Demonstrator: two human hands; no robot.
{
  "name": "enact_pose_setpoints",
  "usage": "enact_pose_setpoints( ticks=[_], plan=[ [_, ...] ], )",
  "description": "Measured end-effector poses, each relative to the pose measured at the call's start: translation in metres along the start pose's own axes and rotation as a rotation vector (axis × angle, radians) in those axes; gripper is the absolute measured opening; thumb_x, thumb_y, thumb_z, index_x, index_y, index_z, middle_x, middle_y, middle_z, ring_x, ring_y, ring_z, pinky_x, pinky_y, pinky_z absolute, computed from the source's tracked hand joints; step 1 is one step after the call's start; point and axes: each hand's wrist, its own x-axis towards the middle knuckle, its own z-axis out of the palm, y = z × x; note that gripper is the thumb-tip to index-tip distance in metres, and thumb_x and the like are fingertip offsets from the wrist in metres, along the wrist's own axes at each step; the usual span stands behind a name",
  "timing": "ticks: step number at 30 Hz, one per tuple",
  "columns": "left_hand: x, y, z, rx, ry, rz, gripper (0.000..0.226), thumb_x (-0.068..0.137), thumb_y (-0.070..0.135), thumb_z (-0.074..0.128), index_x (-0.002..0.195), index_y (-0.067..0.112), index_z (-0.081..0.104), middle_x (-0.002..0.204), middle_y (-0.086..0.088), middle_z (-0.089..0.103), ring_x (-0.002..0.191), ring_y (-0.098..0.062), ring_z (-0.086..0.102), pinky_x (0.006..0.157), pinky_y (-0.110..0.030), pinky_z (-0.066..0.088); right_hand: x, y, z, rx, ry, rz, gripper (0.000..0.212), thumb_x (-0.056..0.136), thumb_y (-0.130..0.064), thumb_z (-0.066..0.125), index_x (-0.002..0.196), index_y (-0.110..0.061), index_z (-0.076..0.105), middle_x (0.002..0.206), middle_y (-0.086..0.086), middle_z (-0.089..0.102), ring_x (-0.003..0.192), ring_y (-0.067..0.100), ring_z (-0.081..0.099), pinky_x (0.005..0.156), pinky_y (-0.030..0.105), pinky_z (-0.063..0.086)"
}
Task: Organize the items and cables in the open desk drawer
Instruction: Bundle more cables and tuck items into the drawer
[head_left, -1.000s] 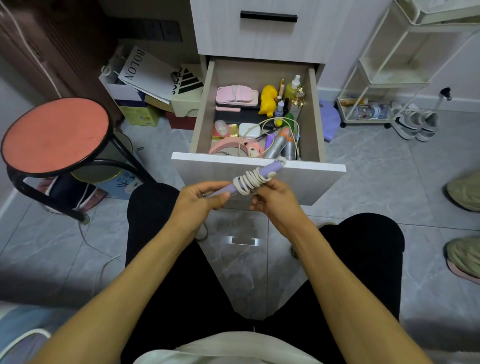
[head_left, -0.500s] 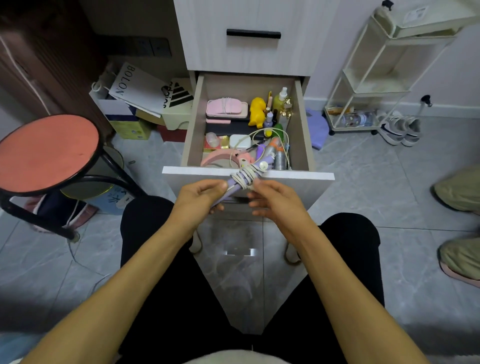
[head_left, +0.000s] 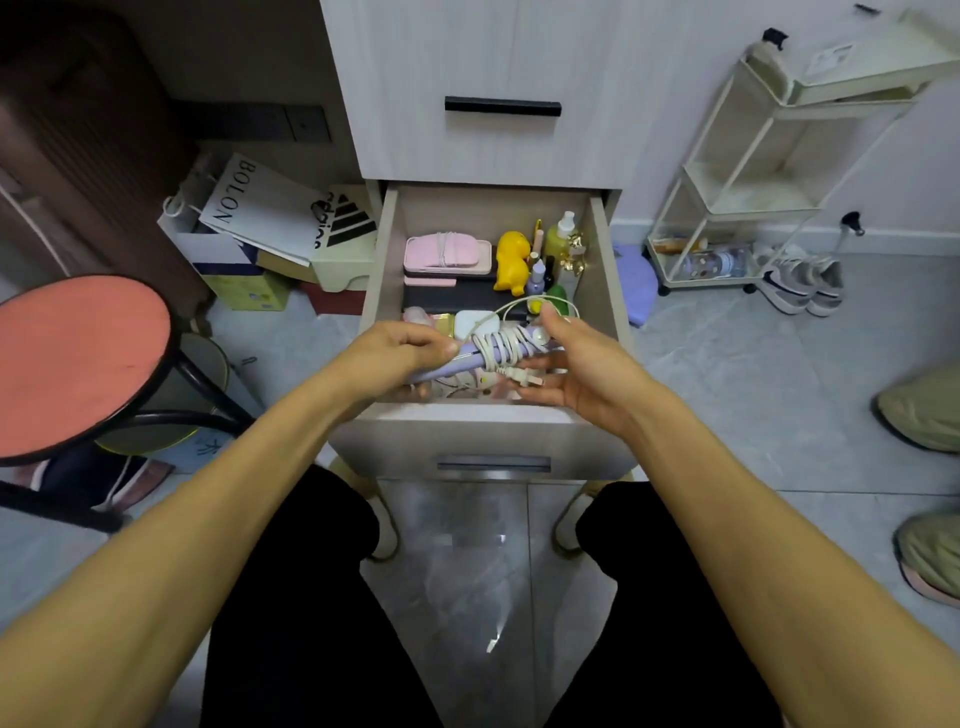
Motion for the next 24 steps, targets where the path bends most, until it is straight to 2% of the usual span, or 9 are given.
enact_pose_setpoints(
  ticks=[3,6,10,13,15,18,20,22,24],
  plan=[
    [0.028,0.004,-0.012,0.048,-0.036,-0.035,0.017,0.092,0.031,0.065,0.099,0.018,0.075,0.081,-0.006,0.069,0.061,-0.014,0.060,0.055,-0.026,0.046,0.029,-0.006,-0.002,-0.063,0.029,-0.022,0.021,0.098,-0.034,0.054,0.107,-0.015,0.055,0.094,0.011,0.065,0.078,0.022,0.069,0.070,0.040,0.061],
    [0.062,0.000,-0.020,0.205,0.026,0.009,0.018,0.091,0.033,0.066,0.097,0.019,0.076,0.085,0.002,0.072,0.075,-0.012,0.064,0.070,-0.025,0.048,0.063,-0.009,-0.005,-0.053,0.044,-0.019,0.018,0.098,-0.030,0.055,0.106,-0.015,0.055,0.095,0.011,0.065,0.085,0.025,0.066,0.076,0.041,0.060],
    [0.118,-0.013,-0.032,0.754,0.191,0.170,0.023,0.091,0.035,0.063,0.105,0.018,0.071,0.098,-0.002,0.071,0.089,-0.021,0.063,0.081,-0.032,0.051,0.123,-0.010,-0.004,-0.028,0.106,-0.006,0.014,0.098,-0.030,0.056,0.098,-0.017,0.054,0.096,0.011,0.063,0.080,0.025,0.062,0.076,0.041,0.059],
    [0.149,-0.017,-0.041,1.203,0.149,0.267,0.024,0.091,0.035,0.054,0.101,0.018,0.067,0.098,-0.010,0.070,0.088,-0.030,0.062,0.077,-0.033,0.044,0.161,-0.007,-0.001,0.020,0.173,0.016,0.013,0.097,-0.028,0.057,0.097,-0.016,0.054,0.093,0.012,0.061,0.071,0.022,0.060,0.070,0.039,0.058],
    [0.166,-0.016,-0.048,1.365,0.140,0.305,0.025,0.089,0.038,0.052,0.096,0.018,0.066,0.094,-0.010,0.070,0.088,-0.030,0.061,0.085,-0.034,0.040,0.185,-0.009,0.003,0.038,0.201,0.018,0.013,0.097,-0.028,0.058,0.095,-0.016,0.054,0.095,0.014,0.060,0.073,0.025,0.058,0.062,0.035,0.057],
    [0.183,-0.019,-0.054,1.412,0.185,0.345,0.038,0.080,0.043,0.046,0.091,0.017,0.071,0.086,-0.010,0.070,0.086,-0.028,0.060,0.100,-0.036,0.034,0.217,-0.012,0.009,0.037,0.240,0.039,0.013,0.097,-0.027,0.057,0.098,-0.015,0.052,0.100,0.016,0.060,0.079,0.027,0.058,0.058,0.033,0.055],
    [0.186,-0.025,-0.052,1.377,0.230,0.384,0.032,0.085,0.039,0.052,0.089,0.015,0.073,0.082,-0.011,0.070,0.084,-0.029,0.061,0.104,-0.038,0.032,0.235,-0.011,0.012,0.081,0.261,0.066,0.011,0.097,-0.024,0.056,0.099,-0.013,0.052,0.102,0.017,0.061,0.077,0.027,0.062,0.057,0.034,0.055],
    [0.185,-0.033,-0.049,1.329,0.281,0.409,0.026,0.087,0.032,0.058,0.086,0.014,0.075,0.078,-0.011,0.070,0.080,-0.028,0.062,0.103,-0.039,0.037,0.247,-0.005,0.016,0.110,0.266,0.089,0.011,0.097,-0.022,0.056,0.100,-0.012,0.053,0.107,0.020,0.062,0.080,0.029,0.064,0.058,0.035,0.057],
    [0.187,-0.039,-0.049,1.306,0.316,0.407,0.027,0.088,0.031,0.054,0.081,0.015,0.075,0.073,-0.009,0.068,0.073,-0.026,0.061,0.100,-0.039,0.040,0.261,0.002,0.019,0.067,0.297,0.090,0.014,0.095,-0.022,0.059,0.089,-0.011,0.053,0.110,0.023,0.063,0.089,0.034,0.066,0.062,0.038,0.058]
  ],
)
